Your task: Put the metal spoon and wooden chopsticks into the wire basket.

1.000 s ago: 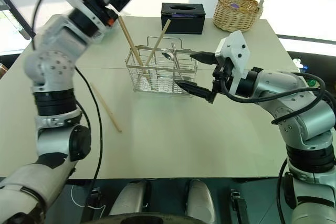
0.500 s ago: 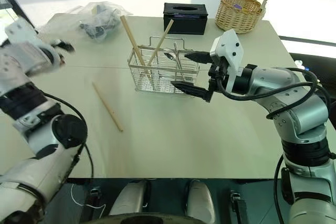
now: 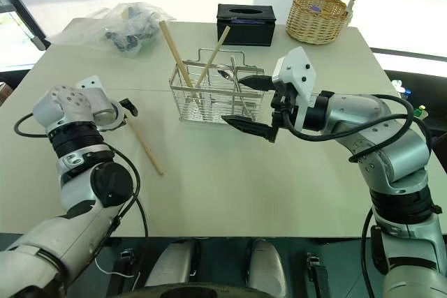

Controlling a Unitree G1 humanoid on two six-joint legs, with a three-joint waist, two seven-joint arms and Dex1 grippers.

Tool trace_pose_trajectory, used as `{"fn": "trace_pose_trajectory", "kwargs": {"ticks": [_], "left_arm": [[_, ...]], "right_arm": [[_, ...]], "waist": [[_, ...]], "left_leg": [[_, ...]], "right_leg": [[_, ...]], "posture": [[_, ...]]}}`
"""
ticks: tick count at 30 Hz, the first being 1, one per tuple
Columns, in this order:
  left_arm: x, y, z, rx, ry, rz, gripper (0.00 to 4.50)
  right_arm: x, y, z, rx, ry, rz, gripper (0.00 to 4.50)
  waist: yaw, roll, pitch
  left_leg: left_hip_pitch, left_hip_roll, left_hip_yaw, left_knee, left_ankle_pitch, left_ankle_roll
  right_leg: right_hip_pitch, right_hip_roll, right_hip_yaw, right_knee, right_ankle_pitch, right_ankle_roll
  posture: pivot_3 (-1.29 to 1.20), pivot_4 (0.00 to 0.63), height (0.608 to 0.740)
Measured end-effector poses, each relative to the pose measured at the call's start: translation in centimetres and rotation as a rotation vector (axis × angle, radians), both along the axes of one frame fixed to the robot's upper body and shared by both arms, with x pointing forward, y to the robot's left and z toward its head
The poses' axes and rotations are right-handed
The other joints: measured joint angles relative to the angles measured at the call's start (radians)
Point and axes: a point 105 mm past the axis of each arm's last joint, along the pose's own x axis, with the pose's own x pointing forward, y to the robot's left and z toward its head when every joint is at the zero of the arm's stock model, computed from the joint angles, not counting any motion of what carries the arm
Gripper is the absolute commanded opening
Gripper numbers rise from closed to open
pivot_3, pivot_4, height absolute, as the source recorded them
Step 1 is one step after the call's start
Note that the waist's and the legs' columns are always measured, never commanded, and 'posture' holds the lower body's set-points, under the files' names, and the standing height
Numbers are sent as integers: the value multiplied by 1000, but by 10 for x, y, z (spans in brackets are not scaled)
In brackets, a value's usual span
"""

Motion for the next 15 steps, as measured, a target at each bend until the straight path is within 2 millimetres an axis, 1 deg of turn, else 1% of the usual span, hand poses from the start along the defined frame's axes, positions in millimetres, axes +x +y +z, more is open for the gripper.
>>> {"fn": "trace_pose_trajectory", "kwargs": {"ticks": [2,4,5,6,12,15], "left_arm": [[4,1,-1,8,-2,5,4408],[7,2,-3,9,-4,14,3888],[8,4,-4,12,-5,22,3534],[9,7,-5,15,-6,34,3123],[9,14,-7,16,-10,73,42],[9,14,-7,8,-12,79,42]], "right_arm": [[-2,0,0,0,-3,0,4500],[-3,1,1,2,-7,-1,4500],[-4,1,2,3,-9,-4,4500],[-4,0,1,3,-8,-8,4500],[-7,2,2,6,-10,-2,4500],[-7,2,-1,10,2,-1,4500]], "waist": [[-1,1,0],[0,3,-2],[0,4,-2],[0,5,-3],[5,6,-3],[6,6,-3]], "left_leg": [[1,0,0,0,-2,3],[1,0,0,0,-2,4],[2,0,0,0,-2,4],[2,0,0,0,-2,4],[2,0,0,0,-2,4],[2,-1,0,0,-2,4]], "right_leg": [[0,0,0,0,0,0],[0,0,0,0,0,0],[1,0,0,0,0,0],[1,0,0,1,0,0],[1,-1,0,1,0,0],[1,-1,0,1,0,0]], "posture": [[0,150,706],[0,150,706],[0,150,706],[0,150,706],[0,150,706],[0,150,706]]}}
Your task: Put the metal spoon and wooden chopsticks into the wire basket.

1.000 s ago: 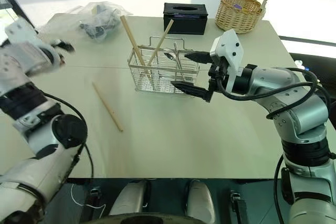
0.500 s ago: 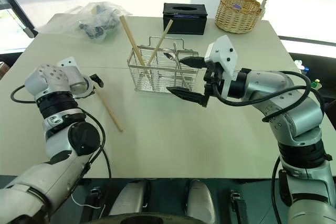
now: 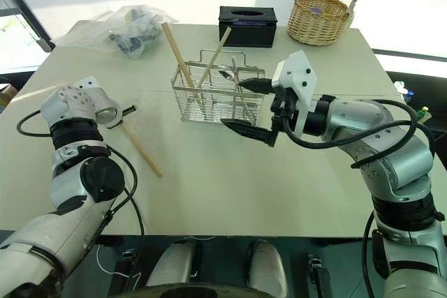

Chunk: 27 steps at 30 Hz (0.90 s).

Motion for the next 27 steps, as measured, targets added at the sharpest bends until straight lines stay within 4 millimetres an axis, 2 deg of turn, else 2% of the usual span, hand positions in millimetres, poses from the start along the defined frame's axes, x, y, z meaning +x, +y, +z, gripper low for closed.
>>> {"fn": "trace_pose_trajectory", "kwargs": {"ticks": [12,14,16,20,23,25,27], "left_arm": [[-3,9,3,-52,-26,41,42],[-3,21,6,-37,-53,53,42],[-3,40,17,5,-116,79,42],[-5,91,59,131,-299,166,42],[-7,124,101,234,-492,206,42],[-6,131,135,293,-640,183,42],[1,120,184,336,-865,86,42]], "right_arm": [[0,0,0,0,1,2,4500],[1,-1,0,0,1,0,4500],[1,-1,0,1,1,-2,4500],[2,-2,0,3,3,-5,4500],[2,-3,1,6,-1,-7,4500],[2,-3,1,6,0,-6,4500],[3,-4,1,6,2,-9,4500]], "waist": [[-7,0,0],[-10,-1,1],[-15,-2,1],[-15,-2,1],[-8,-2,2],[0,-4,2],[13,-7,2]], "left_leg": [[0,0,0,-1,0,0],[0,1,0,-1,0,0],[-1,2,1,-1,0,-1],[-2,2,2,-2,3,-5],[-3,2,2,-2,2,-4],[-4,2,1,-1,2,-4],[-4,1,1,-1,2,-3]], "right_leg": [[-1,0,0,0,0,0],[-2,1,0,0,0,0],[-3,2,0,0,0,0],[-4,2,0,-1,0,0],[-4,1,0,-1,0,0],[-3,1,-1,-2,0,0],[-3,1,-1,-3,0,0]], "posture": [[0,150,706],[0,150,706],[0,150,706],[0,150,706],[0,150,706],[0,150,706],[0,150,706]]}}
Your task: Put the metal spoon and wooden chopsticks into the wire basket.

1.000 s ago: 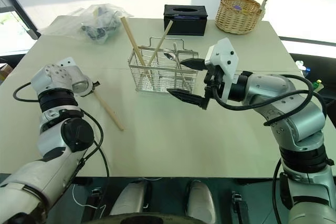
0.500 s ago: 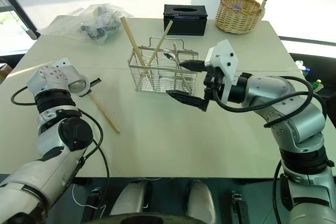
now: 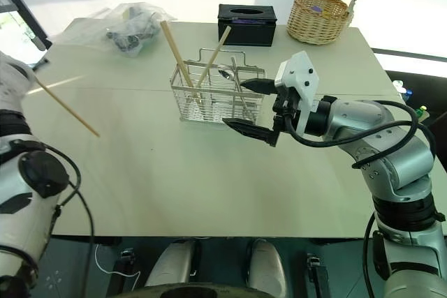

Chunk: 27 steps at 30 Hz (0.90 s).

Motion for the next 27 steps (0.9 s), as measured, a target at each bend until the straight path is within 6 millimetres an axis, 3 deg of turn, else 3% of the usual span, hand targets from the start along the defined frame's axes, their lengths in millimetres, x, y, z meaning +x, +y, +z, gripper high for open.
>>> {"fn": "trace_pose_trajectory", "kwargs": {"ticks": [3,6,8,10,14,17,20,27], "left_arm": [[-1,-34,71,109,-287,-199,42],[-9,-88,125,119,-524,-499,42],[-21,-121,151,169,-626,-651,42],[-29,-146,161,190,-676,-773,42],[-44,-226,156,278,-694,-1098,42],[-40,-255,128,311,-622,-1199,42],[-27,-271,89,318,-501,-1245,42],[-17,-272,59,425,-444,-1210,42]], "right_arm": [[1,0,2,1,-5,2,4500],[1,-1,3,-5,-7,-1,4500],[1,-1,3,-7,-6,-2,4500],[1,-1,3,-7,-5,-5,4500],[1,-2,2,-10,-1,-13,4500],[0,-2,2,-9,-1,-19,4500],[0,-2,-1,-8,8,-31,4500],[1,-3,1,-2,4,-44,4500]], "waist": [[8,0,0],[7,0,0],[2,1,1],[-6,3,1],[-17,3,1],[-26,5,1],[-31,6,3],[-20,6,3]], "left_leg": [[0,-1,0,0,0,0],[0,0,0,0,0,0],[0,0,1,0,0,0],[1,0,1,0,0,1],[2,0,0,1,-2,5],[3,1,1,0,-2,5],[3,3,1,0,-2,5],[2,3,1,1,-2,5]], "right_leg": [[1,-1,0,0,0,0],[1,-1,0,0,0,0],[1,-1,0,1,0,0],[1,0,0,1,0,0],[2,0,0,2,0,0],[2,0,1,2,0,0],[1,3,1,2,0,0],[2,3,1,1,0,0]], "posture": [[0,150,706],[0,150,706],[0,150,706],[0,150,706],[0,150,706],[0,150,706],[0,150,706],[0,150,706]]}}
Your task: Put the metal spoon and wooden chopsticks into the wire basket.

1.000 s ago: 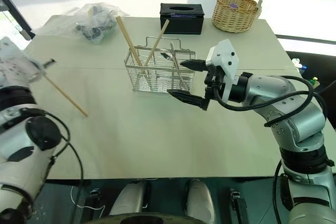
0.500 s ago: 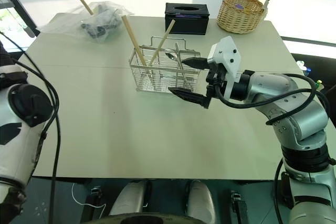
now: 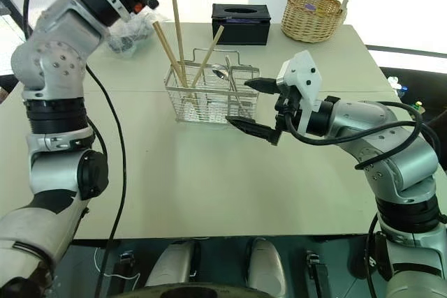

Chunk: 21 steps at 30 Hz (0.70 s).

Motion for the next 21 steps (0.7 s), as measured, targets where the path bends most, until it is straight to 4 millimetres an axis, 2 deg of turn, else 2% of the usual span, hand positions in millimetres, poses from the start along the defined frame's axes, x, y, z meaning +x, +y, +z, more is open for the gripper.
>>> {"fn": "trace_pose_trajectory", "kwargs": {"ticks": [5,8,11,13,15,21], "left_arm": [[6,3,-19,22,9,36,42],[11,-3,-44,35,53,38,965],[14,-6,-67,26,114,40,2411],[15,-5,-72,20,129,47,3388],[13,-1,-64,1,112,68,4370],[-7,24,-31,24,13,127,4370]], "right_arm": [[0,0,2,5,-7,-4,4500],[0,-1,3,8,-11,-11,4500],[0,-1,3,9,-11,-12,4500],[0,-1,3,9,-11,-12,4500],[0,-1,3,9,-12,-12,4500],[3,-2,4,14,-10,-22,4500]], "waist": [[3,0,0],[2,0,0],[1,0,0],[0,0,0],[0,0,0],[0,0,0]], "left_leg": [[-1,-1,-1,0,0,1],[-1,-1,-1,0,0,1],[-1,0,-1,0,0,1],[-1,0,-1,0,0,1],[-1,0,-1,0,0,1],[-1,0,-1,0,0,1]], "right_leg": [[1,0,0,0,0,0],[0,0,0,0,0,0],[0,0,0,0,0,0],[0,0,0,0,0,0],[0,0,0,0,0,0],[0,0,0,0,0,0]], "posture": [[0,150,706],[0,150,706],[0,150,706],[0,150,706],[0,150,706],[0,150,706]]}}
